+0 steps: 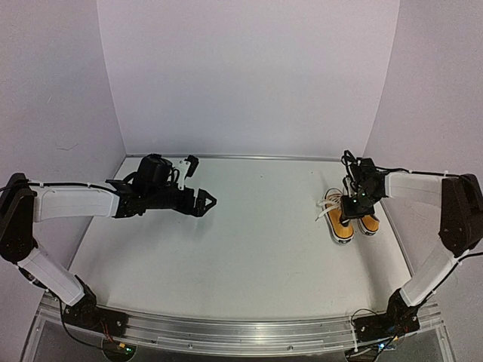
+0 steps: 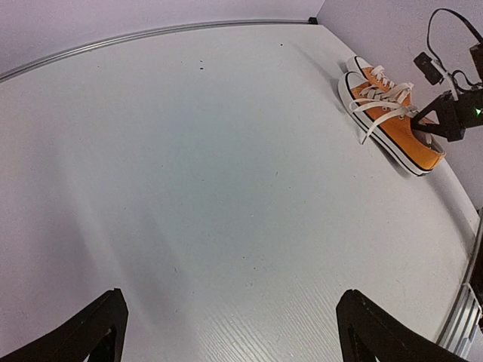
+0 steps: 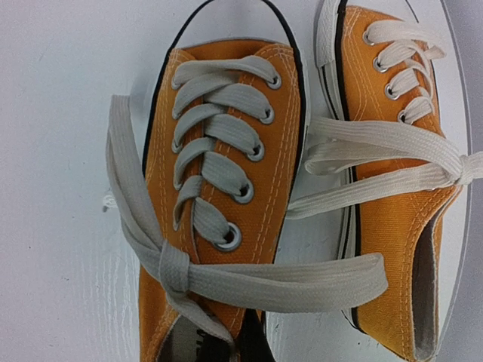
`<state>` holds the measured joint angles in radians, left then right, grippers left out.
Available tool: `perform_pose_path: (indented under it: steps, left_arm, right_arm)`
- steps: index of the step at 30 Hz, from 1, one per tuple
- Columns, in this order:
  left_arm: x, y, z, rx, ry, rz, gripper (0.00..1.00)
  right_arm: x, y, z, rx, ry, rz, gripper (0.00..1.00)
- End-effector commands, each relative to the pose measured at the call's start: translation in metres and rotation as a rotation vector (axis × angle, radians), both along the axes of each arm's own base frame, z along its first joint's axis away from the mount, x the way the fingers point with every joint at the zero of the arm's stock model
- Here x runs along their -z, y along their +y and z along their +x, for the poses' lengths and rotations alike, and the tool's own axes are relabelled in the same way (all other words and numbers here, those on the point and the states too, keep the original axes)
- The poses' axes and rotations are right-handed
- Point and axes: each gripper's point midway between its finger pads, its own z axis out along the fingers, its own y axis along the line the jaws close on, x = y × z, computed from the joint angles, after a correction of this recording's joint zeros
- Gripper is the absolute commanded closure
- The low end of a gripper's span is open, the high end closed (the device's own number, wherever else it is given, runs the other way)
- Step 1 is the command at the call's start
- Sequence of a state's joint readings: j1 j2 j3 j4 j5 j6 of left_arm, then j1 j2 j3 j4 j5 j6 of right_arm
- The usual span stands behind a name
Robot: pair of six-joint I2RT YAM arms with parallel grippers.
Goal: Tie the shoes
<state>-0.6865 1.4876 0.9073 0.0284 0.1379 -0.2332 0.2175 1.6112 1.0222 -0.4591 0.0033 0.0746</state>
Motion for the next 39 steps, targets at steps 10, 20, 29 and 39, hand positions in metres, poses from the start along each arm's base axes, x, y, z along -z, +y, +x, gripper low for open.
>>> perform_pose_path:
  steps: [10, 20, 29, 39]
  left_arm:
    - [-0.001, -0.002, 0.011, -0.025, 0.023, 0.042, 0.00]
    - [-0.001, 0.022, 0.044, -0.169, 0.060, 0.321, 0.01]
    - [-0.037, 0.040, 0.041, -0.255, 0.053, 0.258, 0.01]
    - [0.031, 0.053, -0.003, -0.264, 0.229, 0.194, 0.00]
  right_arm:
    - [-0.034, 0.008, 0.039, 0.019, -0.117, 0.031, 0.37]
    - [-0.157, 0.085, 0.049, -0.251, -0.314, 0.332, 0.02]
    - [-0.142, 0.245, 0.009, -0.508, -0.302, 0.505, 0.02]
    - [-0.052, 0.283, -0.050, -0.433, -0.157, 0.469, 0.02]
